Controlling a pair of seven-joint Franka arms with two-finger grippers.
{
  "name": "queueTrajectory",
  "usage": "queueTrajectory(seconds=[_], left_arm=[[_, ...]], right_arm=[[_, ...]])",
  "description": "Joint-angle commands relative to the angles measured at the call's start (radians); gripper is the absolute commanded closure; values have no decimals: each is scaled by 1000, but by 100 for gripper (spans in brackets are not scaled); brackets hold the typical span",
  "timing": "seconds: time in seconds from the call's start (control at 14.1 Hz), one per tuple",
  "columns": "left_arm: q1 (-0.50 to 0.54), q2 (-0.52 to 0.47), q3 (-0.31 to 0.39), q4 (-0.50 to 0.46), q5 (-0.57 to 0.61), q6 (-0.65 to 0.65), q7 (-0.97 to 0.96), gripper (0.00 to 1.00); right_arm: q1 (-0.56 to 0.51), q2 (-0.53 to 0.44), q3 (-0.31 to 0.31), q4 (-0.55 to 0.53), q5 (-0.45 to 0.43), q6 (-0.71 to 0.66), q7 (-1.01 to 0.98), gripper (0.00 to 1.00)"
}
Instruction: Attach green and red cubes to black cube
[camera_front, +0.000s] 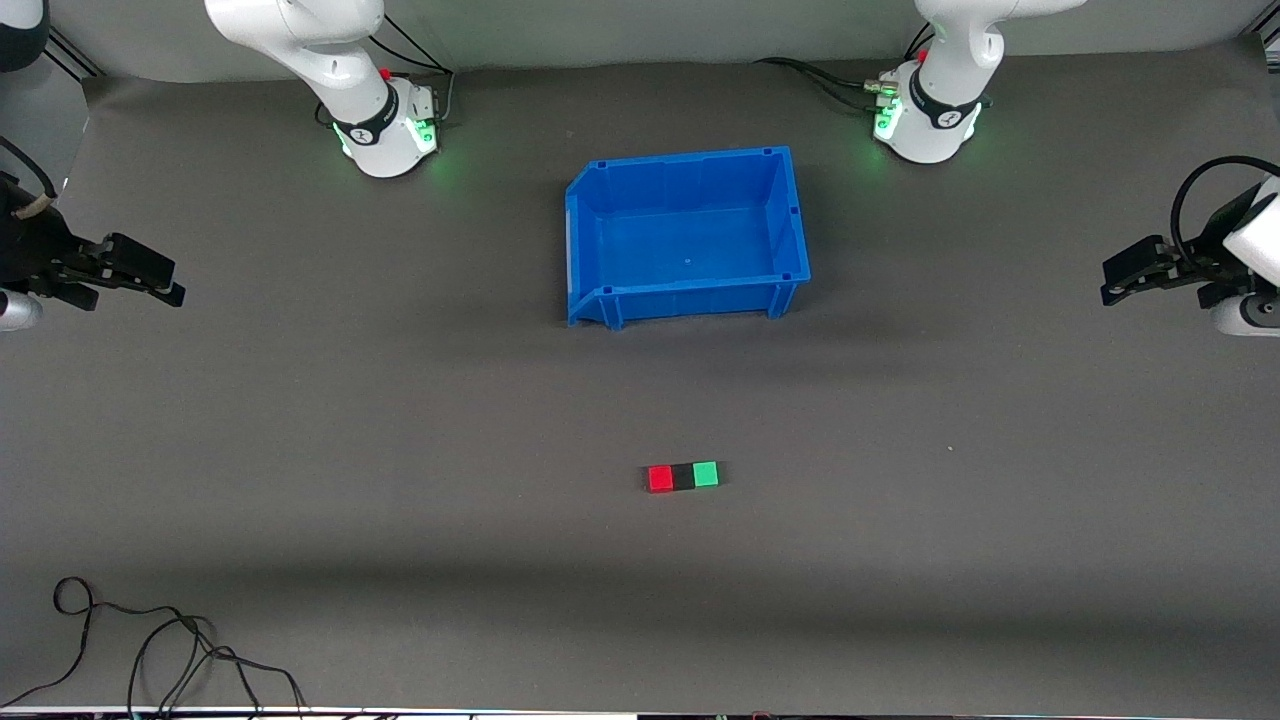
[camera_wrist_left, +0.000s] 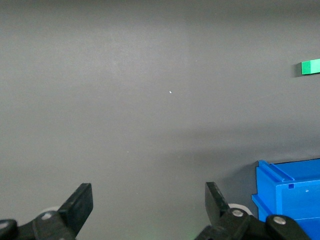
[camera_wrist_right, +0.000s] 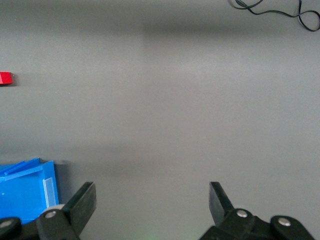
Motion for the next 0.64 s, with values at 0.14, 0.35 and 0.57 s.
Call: queueTrajectory(seconds=[0.14, 0.35, 0.57], left_arm=[[-14, 2, 5, 13, 15, -22, -19, 0], [-14, 4, 5, 13, 15, -22, -17, 0], [-13, 4, 5, 13, 15, -24, -19, 0]], right_arm=[[-11, 18, 11, 43, -9, -35, 16, 0], [-13, 18, 9, 43, -9, -35, 16, 0], [-14, 18, 9, 43, -9, -35, 16, 0]])
